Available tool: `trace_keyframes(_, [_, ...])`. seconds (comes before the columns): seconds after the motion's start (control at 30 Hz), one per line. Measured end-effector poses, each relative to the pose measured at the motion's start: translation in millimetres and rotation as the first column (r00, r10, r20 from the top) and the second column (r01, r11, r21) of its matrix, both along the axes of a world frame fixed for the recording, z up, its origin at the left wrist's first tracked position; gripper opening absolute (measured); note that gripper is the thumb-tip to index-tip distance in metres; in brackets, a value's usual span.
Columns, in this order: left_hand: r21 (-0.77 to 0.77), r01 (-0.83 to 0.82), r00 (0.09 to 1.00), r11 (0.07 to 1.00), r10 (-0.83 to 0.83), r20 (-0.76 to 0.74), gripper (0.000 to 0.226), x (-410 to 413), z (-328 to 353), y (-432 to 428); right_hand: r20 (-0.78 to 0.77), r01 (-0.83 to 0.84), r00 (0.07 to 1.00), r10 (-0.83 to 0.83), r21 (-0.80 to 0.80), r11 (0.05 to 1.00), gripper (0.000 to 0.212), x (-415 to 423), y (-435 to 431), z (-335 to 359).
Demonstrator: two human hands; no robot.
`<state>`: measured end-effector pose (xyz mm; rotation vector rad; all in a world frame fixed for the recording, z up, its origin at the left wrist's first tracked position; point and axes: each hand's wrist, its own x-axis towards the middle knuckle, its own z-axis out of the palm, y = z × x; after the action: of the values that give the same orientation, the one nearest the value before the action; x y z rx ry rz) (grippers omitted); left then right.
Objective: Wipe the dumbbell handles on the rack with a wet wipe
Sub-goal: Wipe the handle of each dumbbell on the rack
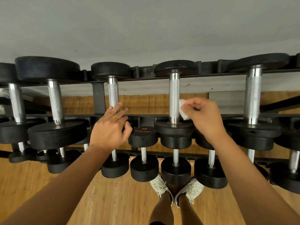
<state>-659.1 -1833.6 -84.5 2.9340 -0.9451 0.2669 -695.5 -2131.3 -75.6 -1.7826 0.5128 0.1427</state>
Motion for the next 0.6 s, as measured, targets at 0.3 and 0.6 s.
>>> trace_keyframes(0.3, [-0.005,-0.015,1.0,1.0,0.015,-0.008,0.045,0.0,-0.1,-1.2,0.266,0.431,0.866,-0.424,0.035,0.902,0.014,52.7,29.8,9.3])
trace_keyframes(0.6, [0.0,-0.02,1.0,1.0,0.02,-0.014,0.046,0.3,-0.7,-0.6,0.289,0.402,0.885,-0.365,-0.08,0.912,0.014,53.8,35.9,11.1])
